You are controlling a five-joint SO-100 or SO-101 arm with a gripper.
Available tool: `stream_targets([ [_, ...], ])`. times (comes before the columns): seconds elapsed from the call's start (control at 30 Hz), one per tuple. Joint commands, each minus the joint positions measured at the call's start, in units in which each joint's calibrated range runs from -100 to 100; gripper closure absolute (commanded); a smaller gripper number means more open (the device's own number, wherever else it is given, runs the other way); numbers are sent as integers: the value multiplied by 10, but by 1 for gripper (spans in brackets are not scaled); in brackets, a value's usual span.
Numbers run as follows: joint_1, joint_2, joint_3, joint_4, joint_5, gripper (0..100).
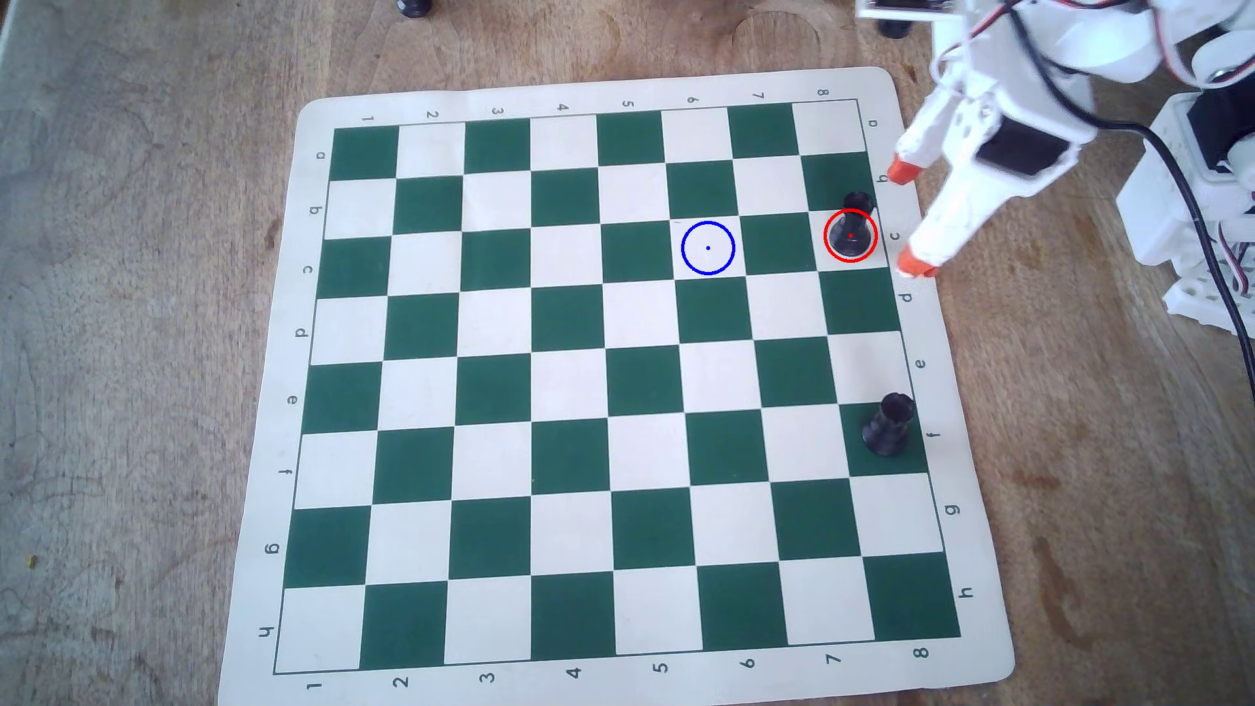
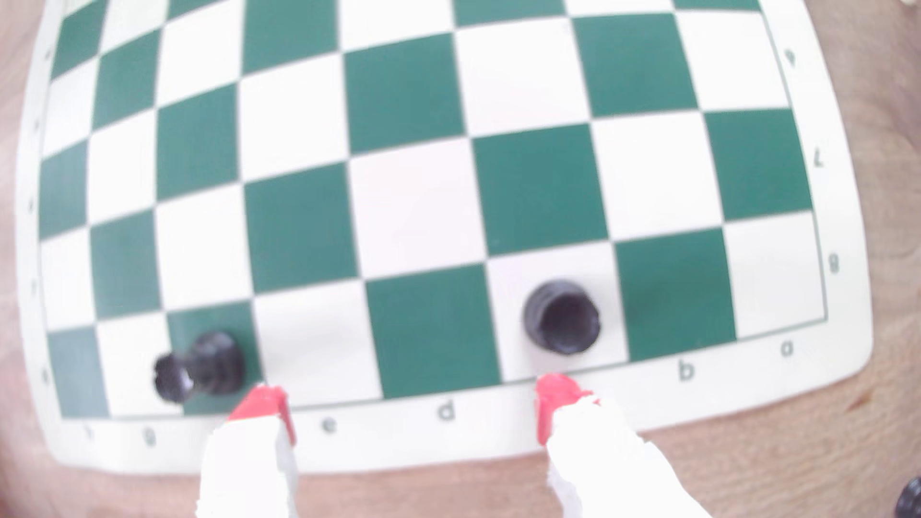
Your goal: Move the chess piece from red to blue
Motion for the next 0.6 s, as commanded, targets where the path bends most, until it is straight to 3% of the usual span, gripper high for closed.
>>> stream_targets([
  [0.0, 18, 49, -3, -56, 6, 70],
  [0.2, 65, 83, -2, -73, 18, 71],
  [0.57, 81, 33, 48, 17, 39, 74],
])
